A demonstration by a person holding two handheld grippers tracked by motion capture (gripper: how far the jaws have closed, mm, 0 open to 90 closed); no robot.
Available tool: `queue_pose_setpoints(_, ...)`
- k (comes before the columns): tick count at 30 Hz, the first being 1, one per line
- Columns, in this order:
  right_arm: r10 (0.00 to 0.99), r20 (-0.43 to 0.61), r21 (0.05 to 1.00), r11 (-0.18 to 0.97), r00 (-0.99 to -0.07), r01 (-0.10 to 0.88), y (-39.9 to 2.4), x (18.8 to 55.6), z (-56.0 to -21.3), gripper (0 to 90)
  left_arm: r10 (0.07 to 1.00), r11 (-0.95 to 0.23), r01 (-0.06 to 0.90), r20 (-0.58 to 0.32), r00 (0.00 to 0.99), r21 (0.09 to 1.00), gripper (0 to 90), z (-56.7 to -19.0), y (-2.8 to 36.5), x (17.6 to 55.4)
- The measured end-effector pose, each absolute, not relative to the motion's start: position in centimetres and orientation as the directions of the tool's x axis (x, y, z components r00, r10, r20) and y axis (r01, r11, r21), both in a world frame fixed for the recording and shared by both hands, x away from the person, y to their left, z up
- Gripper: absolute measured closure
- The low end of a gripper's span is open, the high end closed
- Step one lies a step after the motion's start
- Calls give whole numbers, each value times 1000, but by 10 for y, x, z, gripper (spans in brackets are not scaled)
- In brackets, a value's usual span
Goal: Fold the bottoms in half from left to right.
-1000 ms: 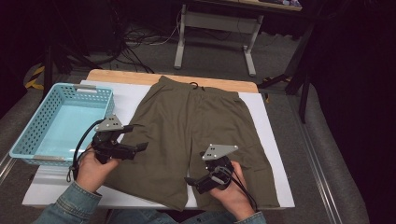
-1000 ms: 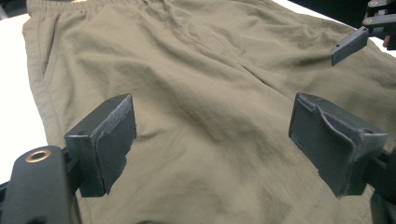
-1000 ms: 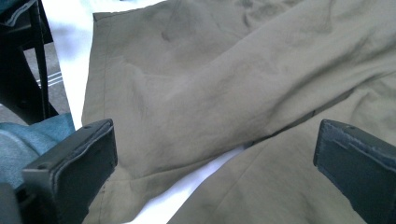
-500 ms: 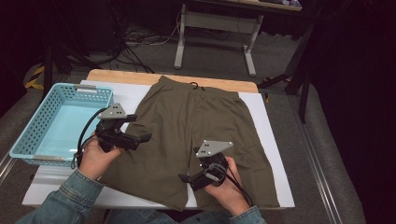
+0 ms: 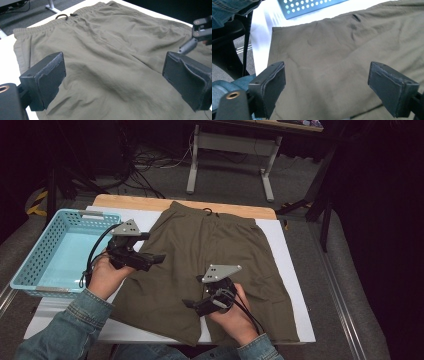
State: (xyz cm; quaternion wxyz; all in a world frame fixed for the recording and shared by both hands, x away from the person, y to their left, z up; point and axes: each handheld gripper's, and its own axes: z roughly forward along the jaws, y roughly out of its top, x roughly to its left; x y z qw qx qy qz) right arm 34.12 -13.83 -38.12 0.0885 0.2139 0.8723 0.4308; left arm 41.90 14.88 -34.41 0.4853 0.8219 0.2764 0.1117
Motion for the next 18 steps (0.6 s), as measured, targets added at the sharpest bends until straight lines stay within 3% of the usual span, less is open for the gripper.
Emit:
queue_pose_setpoints(13,391,-17,777,585,-920,235,-110,345,-382,156,572,-332,379,-135,809,864,34,-339,150,443)
queue_pose_setpoints(18,368,-12,771,596,-930,226,-97,348,-384,162,585,-341,370,-113,803,864,35,-337,150,452)
